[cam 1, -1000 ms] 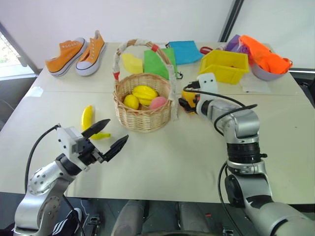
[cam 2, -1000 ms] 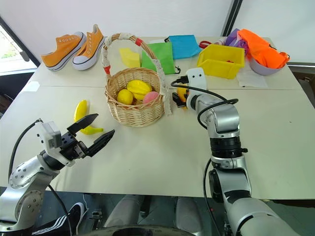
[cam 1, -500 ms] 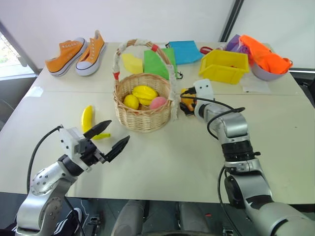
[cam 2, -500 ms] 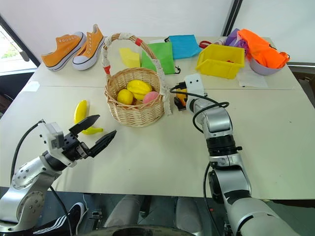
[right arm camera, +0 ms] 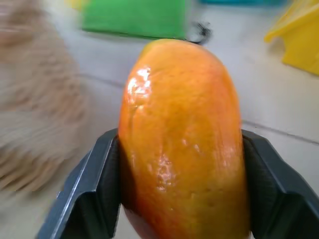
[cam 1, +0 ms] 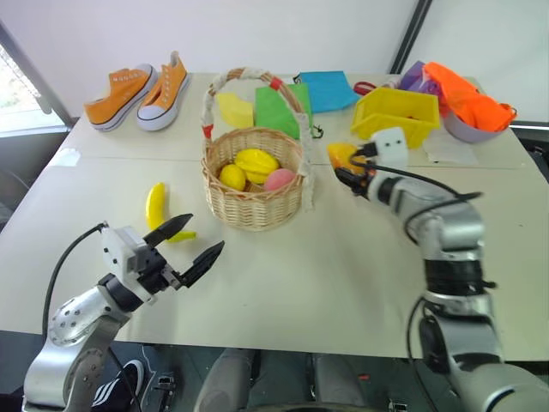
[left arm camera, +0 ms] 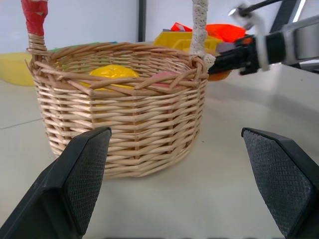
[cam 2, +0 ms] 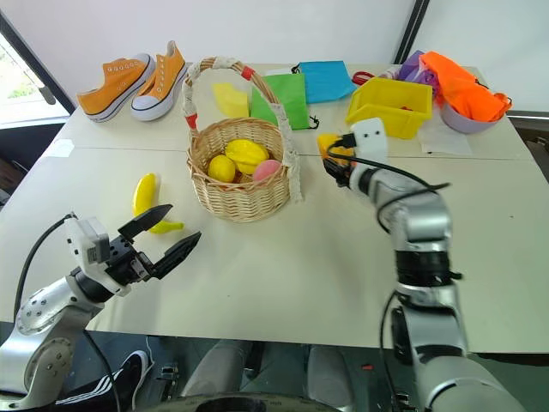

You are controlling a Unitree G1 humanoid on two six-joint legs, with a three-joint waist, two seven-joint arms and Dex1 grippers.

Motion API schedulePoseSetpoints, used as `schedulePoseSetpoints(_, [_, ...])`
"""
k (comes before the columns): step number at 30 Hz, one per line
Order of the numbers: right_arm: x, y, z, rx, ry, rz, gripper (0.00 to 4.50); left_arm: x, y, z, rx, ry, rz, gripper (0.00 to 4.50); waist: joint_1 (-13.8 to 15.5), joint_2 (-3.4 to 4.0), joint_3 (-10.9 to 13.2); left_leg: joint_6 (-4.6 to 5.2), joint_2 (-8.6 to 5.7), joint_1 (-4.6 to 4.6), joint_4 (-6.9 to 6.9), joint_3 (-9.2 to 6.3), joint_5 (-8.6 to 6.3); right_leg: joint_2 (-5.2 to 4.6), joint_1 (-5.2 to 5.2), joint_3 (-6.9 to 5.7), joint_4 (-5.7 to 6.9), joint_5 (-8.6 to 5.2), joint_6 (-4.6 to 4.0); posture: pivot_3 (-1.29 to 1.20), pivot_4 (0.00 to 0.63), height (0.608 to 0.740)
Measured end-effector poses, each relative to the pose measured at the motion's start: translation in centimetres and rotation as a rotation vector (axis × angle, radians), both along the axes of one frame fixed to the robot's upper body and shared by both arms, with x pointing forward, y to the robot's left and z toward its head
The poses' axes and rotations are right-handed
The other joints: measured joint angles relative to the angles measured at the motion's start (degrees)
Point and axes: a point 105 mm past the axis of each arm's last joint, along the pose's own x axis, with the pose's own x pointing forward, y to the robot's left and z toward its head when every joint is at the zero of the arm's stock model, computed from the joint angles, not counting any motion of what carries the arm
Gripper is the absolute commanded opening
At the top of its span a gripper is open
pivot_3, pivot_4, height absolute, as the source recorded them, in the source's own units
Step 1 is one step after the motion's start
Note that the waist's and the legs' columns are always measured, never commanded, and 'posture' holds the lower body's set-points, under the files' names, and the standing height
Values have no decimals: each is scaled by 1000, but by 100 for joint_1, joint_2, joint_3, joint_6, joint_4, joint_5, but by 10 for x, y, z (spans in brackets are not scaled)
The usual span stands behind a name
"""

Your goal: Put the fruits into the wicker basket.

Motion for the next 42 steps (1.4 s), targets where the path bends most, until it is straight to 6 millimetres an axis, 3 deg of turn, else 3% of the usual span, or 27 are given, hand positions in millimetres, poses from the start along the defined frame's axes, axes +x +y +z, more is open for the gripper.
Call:
schedulePoseSetpoints(3, [-29,-13,3,-20,24,132,2718,1,1,3,3,-14,-6,4500,-35,4,3,3,0,-2,0,3,-2,-2,4,1,-4,0,0,0,150,740])
schedulePoseSetpoints(6, [-60,-10,1,-60,82,296,2718,3,-1,7,-4,-29,-24,4500,-58,5,3,4,7,-2,-2,4,-3,0,20,-1,-3,0,0,0,150,740])
schedulePoseSetpoints(9, [-82,3,3,-32,128,429,2718,5,0,6,-7,-30,-31,4500,-46,7,3,5,7,-3,-1,5,-3,-1,18,0,-5,0,-2,0,150,740])
schedulePoseSetpoints(13, [-104,37,24,8,68,617,2718,8,5,0,-10,-5,-26,4500,-34,4,4,11,7,-3,0,5,-7,-2,8,-1,-24,-1,-3,0,150,740])
schedulePoseSetpoints(17, [-97,92,55,82,-85,728,2718,9,13,4,11,-24,-14,4500,-45,1,6,10,8,-4,0,3,-7,-1,3,0,-26,1,-10,0,150,740])
schedulePoseSetpoints(21, [-82,141,63,111,-155,758,2718,11,27,0,18,-15,39,4500,-36,1,6,11,4,-6,-4,3,-7,-3,-1,1,-31,3,-7,0,150,740])
schedulePoseSetpoints(28, [-60,190,67,154,-198,729,2718,9,33,2,31,-30,68,4500,-63,-1,5,3,1,-1,-2,0,-2,0,-1,2,-17,10,2,0,150,740])
schedulePoseSetpoints(32, [-41,200,78,151,-256,638,2718,9,32,2,15,-32,76,4500,-66,-1,5,-2,2,0,-4,-1,0,5,-5,3,-10,10,2,0,150,740])
schedulePoseSetpoints(35, [-29,201,74,91,-295,585,2718,8,32,-1,12,-23,86,4500,-65,-1,5,-2,1,0,-4,-1,0,5,-5,3,-10,10,3,0,150,740])
schedulePoseSetpoints(39, [-19,197,63,22,-305,549,4410,6,32,-1,12,-21,91,4500,-66,0,5,-2,2,1,-4,-1,1,5,-7,4,-7,10,3,0,150,740])
schedulePoseSetpoints(42, [-18,196,62,6,-321,537,4469,6,32,-1,11,-23,98,4500,-80,0,5,-3,2,1,-4,-1,1,5,-8,6,-5,10,3,0,150,740])
